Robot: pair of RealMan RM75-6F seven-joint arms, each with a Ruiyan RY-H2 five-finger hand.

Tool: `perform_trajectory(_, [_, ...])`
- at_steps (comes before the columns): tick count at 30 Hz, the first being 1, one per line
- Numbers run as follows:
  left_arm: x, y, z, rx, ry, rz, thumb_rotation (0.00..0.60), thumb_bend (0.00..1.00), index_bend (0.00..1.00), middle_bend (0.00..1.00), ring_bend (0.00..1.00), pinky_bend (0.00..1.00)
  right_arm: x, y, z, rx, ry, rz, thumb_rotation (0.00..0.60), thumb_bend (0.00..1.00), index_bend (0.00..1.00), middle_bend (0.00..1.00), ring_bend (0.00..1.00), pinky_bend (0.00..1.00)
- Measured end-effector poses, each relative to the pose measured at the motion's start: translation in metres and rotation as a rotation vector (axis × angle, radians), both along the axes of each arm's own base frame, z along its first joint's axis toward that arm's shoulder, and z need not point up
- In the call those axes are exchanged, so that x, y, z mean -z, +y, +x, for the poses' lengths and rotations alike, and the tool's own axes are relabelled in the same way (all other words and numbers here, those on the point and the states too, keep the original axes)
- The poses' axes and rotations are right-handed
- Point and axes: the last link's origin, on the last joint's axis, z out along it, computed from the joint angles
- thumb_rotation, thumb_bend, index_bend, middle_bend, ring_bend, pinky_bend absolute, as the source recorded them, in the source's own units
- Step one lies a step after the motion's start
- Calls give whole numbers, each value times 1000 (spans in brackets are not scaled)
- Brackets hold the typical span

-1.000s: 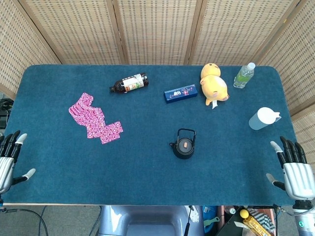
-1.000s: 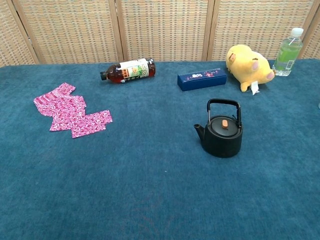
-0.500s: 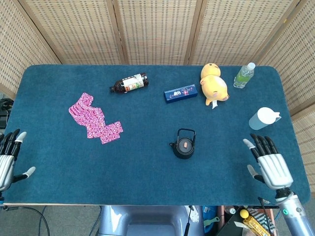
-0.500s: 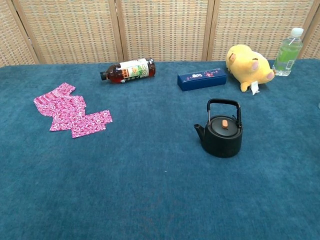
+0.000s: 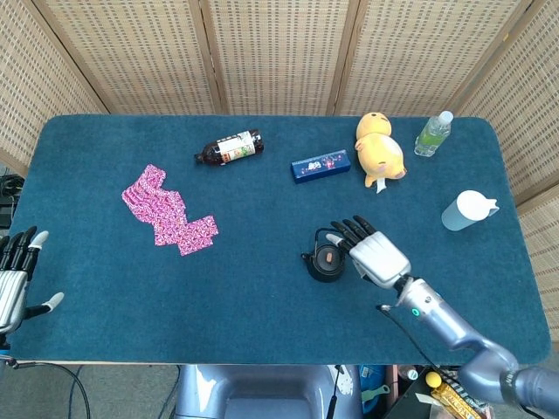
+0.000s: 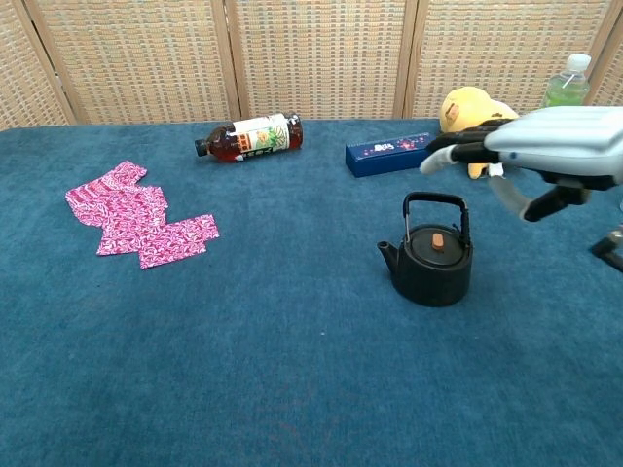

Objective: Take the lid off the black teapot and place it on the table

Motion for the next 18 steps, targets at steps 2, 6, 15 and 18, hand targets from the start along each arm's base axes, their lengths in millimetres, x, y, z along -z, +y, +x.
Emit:
perform_trajectory(2, [1,1,-1,-5,3,-6,600,169,0,0,0,0,11,-7,11,-14,3,9,600,1000,105,26,0,0])
perform_trajectory(6, [2,2,-3,-15,2,-6,600,169,0,0,0,0,32,-20,21,2,21,33,600,1000,105,73,0,0])
perform_trajectory(15, [1,4,-5,-25,-3,-2,600,168,0,0,0,0,62,-36,27,37,105,41,600,1000,160,136,0,0])
perform_trajectory(18, [1,4,-5,-27,-3,-4,600,168,0,0,0,0,66,-38,26,37,144,34,600,1000,179,154,0,0])
